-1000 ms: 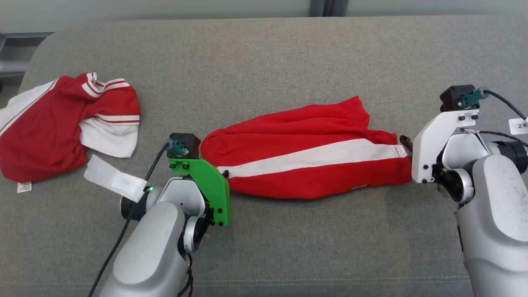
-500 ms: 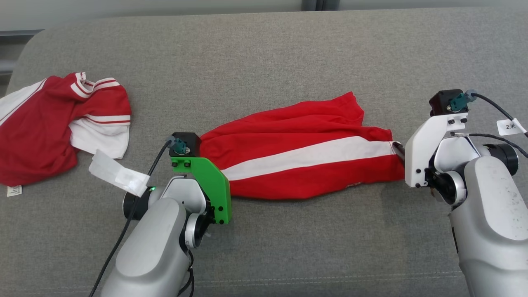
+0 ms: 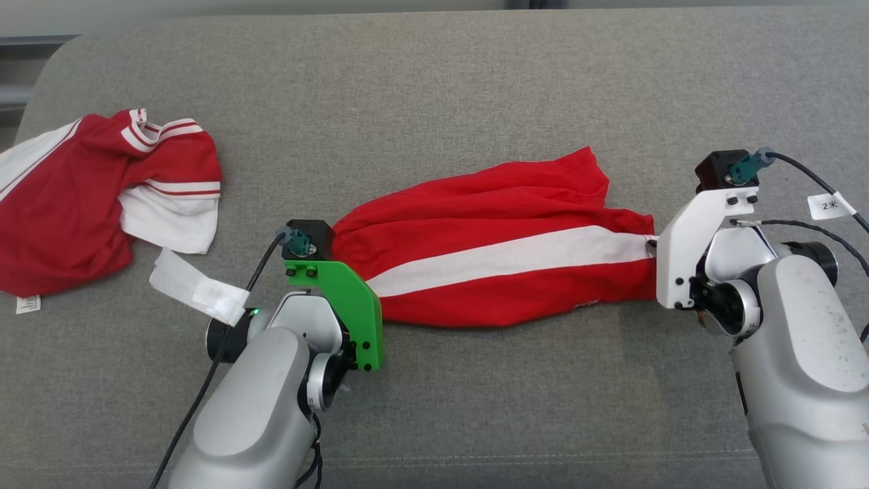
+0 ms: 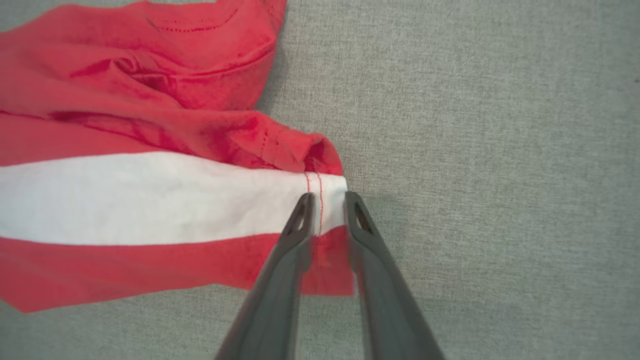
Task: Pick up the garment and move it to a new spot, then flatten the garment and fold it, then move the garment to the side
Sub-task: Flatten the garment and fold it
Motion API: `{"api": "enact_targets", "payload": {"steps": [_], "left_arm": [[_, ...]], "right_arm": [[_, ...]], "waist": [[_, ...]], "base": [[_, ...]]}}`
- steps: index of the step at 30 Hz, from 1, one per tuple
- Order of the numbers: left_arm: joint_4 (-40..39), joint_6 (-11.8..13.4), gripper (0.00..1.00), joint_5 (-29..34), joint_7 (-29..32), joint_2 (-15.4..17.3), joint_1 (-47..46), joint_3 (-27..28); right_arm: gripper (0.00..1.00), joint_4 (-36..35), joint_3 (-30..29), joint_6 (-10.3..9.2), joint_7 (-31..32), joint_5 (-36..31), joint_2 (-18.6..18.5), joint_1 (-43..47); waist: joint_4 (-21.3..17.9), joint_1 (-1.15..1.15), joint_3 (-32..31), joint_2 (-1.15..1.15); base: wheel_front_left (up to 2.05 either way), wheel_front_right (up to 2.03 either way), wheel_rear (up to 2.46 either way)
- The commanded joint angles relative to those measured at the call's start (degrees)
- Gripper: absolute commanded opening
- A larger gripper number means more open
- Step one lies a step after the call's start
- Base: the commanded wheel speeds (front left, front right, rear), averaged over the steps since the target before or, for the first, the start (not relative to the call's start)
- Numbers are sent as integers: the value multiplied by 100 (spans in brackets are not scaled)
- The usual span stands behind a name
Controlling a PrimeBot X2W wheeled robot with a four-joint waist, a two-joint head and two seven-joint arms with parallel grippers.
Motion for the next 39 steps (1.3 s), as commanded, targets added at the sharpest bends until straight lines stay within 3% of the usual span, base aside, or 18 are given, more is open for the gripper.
{"api": "enact_targets", "payload": {"steps": [1, 2, 3, 6, 7, 8, 10, 11, 12, 20, 22, 23, 25, 28, 30, 33, 39], "left_arm": [[18, -21, 0, -26, -40, 23, -66, -4], [17, -20, 0, -26, -37, 29, -78, -6], [20, -17, 0, -28, -43, 35, -89, -7], [26, 9, 0, -31, -47, 47, -126, -11], [28, 16, 0, -35, -43, 50, -135, -13], [26, 19, 0, -38, -39, 52, -143, -12], [29, 15, 0, -50, -36, 57, -154, -18], [33, 15, 0, -51, -38, 60, -159, -19], [38, 13, 0, -46, -48, 68, -163, -19], [74, 33, 0, -83, -70, 88, -204, -36], [79, 33, 0, -90, -64, 92, -207, -42], [81, 35, 0, -98, -56, 94, -208, -46], [83, 41, 0, -117, -56, 100, -208, -48], [85, 43, 0, -122, -56, 111, -199, -53], [87, 43, 0, -139, -56, 112, -194, -55], [90, 45, 0, -161, -57, 113, -190, -64], [68, 38, 0, -179, -59, 105, -218, -92]], "right_arm": [[14, 6, -2, -2, -26, 31, -21, -34], [2, 20, -19, -2, -20, 25, -24, -35], [0, 33, -38, -2, 5, 21, -27, -37], [0, 57, -93, -2, 45, -27, -36, -57], [4, 56, -106, -2, 43, -34, -34, -65], [36, 42, -115, -2, 20, -54, -39, -75], [47, 31, -119, -2, -12, -66, -45, -81], [82, 27, -124, -2, -18, -72, -47, -79], [100, 26, -131, -2, -20, -70, -46, -75], [100, 99, -81, -2, -59, 57, 47, -51], [76, 114, -58, -2, -35, 81, 57, -33], [73, 125, -60, -2, -22, 86, 62, -23], [53, 148, -75, -2, 13, 82, 78, -6], [45, 161, -81, -2, 82, 102, 116, 41], [42, 140, -95, -2, 115, 115, 135, 65], [47, 131, -147, -2, 147, 40, 154, 110], [45, 166, -230, -2, 194, -20, 189, 114]], "waist": [[5, 0, 3, 0], [7, 0, 6, 0], [8, 0, 12, 0], [9, 0, 40, 0], [9, 0, 49, 0], [9, 0, 59, 0], [11, 0, 75, 0], [13, 0, 80, 0], [16, 0, 85, 0], [27, 0, 111, 0], [32, 0, 113, 0], [33, 0, 116, 0], [38, 0, 121, 0], [43, 0, 126, 0], [45, 0, 123, 0], [54, 0, 117, 0], [86, 0, 158, 0]], "base": [[0, 0, 0], [0, 0, 0], [0, 0, 0], [0, 0, 0], [0, 0, 0], [0, 0, 0], [0, 0, 0], [0, 0, 0], [0, 0, 0], [0, 0, 0], [0, 0, 0], [0, 0, 0], [0, 0, 0], [0, 0, 0], [0, 0, 0], [0, 0, 0], [0, 0, 0]]}}
